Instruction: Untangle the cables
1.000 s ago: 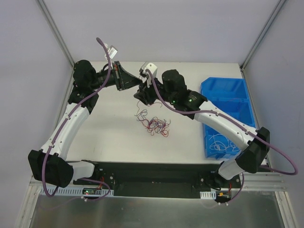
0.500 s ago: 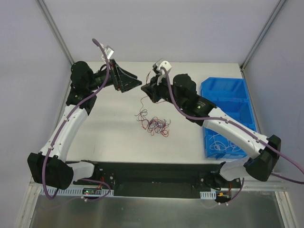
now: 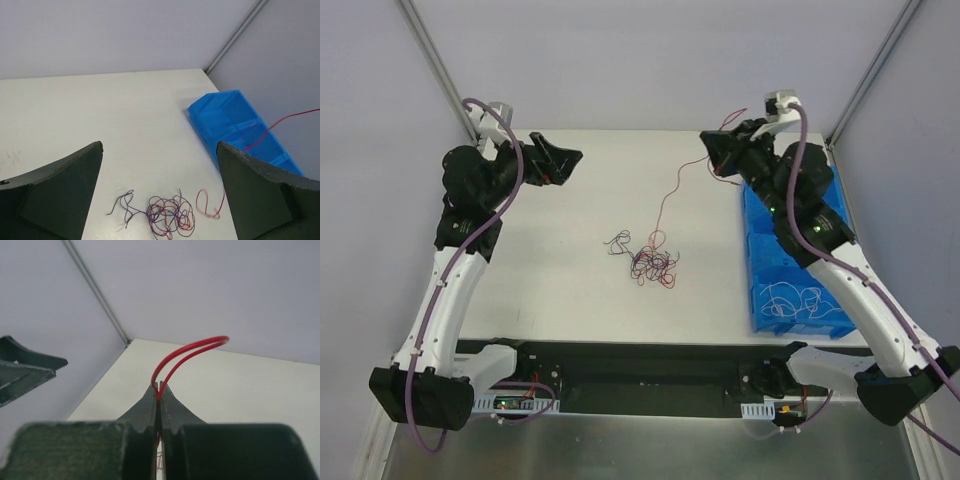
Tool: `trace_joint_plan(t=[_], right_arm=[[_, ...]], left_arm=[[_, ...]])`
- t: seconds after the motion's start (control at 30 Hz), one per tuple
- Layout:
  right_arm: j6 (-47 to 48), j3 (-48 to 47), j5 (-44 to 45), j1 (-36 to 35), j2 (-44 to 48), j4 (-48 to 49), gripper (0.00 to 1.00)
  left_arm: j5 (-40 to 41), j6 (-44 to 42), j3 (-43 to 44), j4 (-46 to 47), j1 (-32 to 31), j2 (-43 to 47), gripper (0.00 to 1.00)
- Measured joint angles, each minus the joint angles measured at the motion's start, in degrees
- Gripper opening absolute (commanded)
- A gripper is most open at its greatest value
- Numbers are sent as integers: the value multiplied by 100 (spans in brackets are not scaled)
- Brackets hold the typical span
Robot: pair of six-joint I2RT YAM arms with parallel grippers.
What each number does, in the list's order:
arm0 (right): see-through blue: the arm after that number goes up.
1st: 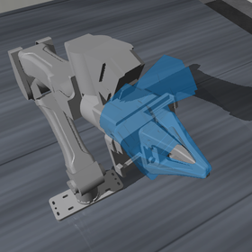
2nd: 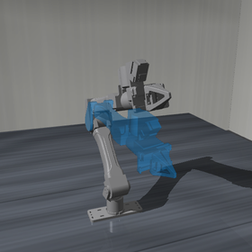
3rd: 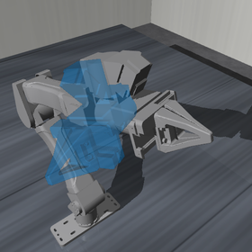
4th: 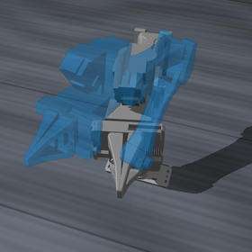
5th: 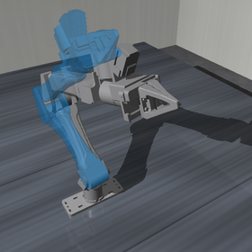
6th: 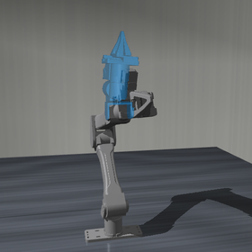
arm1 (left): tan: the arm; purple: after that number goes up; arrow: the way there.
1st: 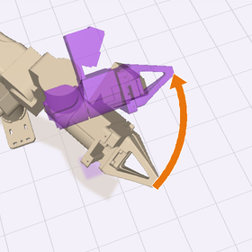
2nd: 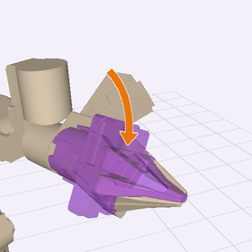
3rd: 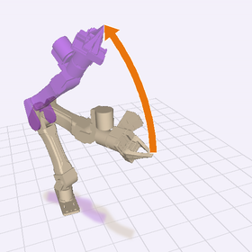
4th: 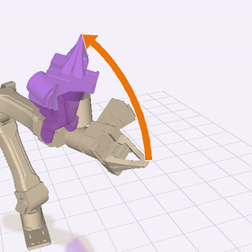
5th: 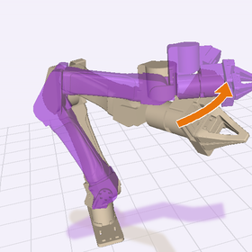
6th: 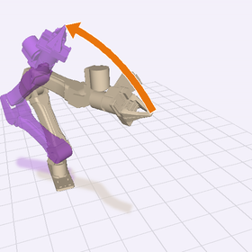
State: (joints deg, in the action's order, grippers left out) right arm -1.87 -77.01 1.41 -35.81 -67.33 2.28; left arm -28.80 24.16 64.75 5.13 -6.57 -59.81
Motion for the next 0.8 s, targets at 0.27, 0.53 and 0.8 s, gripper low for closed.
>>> trace_joint_plan(t=[0.27,0.53,0.8], right_arm=[[-107,-177,444,1137,844,-645,1],[238,-310,1261,1912,1233,-1425,0],[861,313,2896,2157,1351,-1882,0]], left_arm=[[144,63,0,-332,98,-695,91],[-72,195,2,-457,105,-831,91],[-170,232,2,-457,105,-848,90]])
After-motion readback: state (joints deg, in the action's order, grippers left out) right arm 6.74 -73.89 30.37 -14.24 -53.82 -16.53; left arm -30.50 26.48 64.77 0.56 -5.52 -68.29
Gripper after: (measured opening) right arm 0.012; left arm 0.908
